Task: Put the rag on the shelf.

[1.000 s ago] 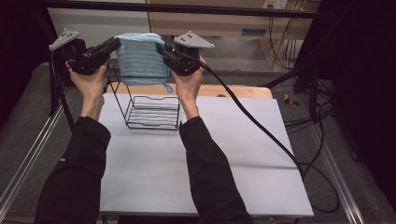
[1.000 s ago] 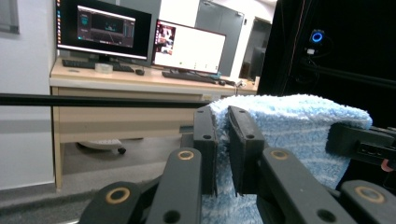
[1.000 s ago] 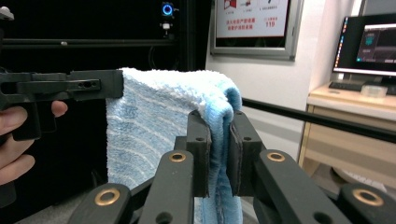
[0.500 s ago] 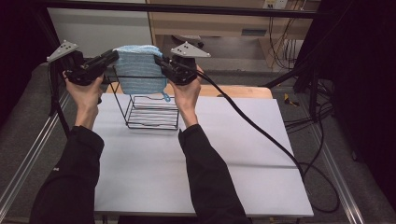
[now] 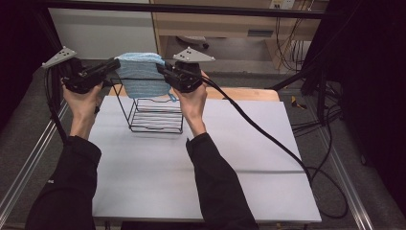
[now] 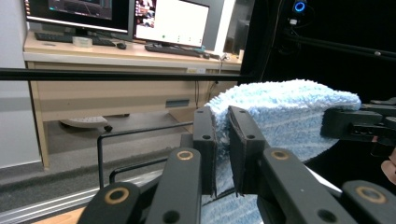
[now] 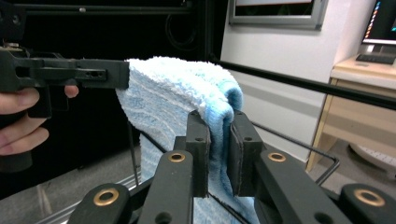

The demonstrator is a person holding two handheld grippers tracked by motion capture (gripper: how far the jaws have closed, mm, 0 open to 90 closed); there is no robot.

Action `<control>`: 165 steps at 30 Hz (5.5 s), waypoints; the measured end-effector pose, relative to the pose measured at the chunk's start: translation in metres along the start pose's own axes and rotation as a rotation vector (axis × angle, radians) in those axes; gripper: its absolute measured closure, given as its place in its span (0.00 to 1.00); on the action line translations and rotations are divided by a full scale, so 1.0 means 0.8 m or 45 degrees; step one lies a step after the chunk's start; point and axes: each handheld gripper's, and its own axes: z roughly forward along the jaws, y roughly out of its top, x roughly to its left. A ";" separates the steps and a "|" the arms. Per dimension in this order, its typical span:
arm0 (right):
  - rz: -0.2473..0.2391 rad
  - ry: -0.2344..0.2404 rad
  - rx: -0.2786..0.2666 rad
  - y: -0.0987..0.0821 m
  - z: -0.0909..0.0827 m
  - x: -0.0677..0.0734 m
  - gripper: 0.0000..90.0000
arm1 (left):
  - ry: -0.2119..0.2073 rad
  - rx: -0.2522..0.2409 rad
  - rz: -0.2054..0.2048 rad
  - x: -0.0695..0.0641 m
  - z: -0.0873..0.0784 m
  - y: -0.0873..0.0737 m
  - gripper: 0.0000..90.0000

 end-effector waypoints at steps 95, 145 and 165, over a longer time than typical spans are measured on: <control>0.024 0.204 0.338 -0.034 0.000 0.022 1.00 | 0.044 0.476 0.132 -0.029 -0.008 -0.037 0.99; -0.004 0.165 0.201 -0.019 -0.039 0.012 0.70 | 0.024 0.382 0.128 -0.051 -0.016 -0.015 0.67; 0.017 0.155 0.256 -0.027 -0.111 -0.004 0.13 | 0.029 0.424 0.171 -0.063 -0.054 -0.049 0.22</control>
